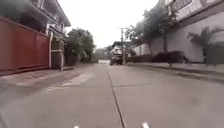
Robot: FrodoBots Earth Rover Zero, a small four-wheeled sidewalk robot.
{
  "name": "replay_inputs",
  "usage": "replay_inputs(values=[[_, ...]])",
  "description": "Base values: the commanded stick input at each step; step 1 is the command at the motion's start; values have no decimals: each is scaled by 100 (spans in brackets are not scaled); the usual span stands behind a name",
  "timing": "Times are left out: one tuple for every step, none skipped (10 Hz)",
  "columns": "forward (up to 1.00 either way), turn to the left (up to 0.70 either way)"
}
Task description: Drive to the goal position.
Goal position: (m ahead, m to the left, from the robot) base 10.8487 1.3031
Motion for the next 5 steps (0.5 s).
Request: replay_inputs(values=[[85,1],[85,1],[85,1],[85,1],[85,1]])
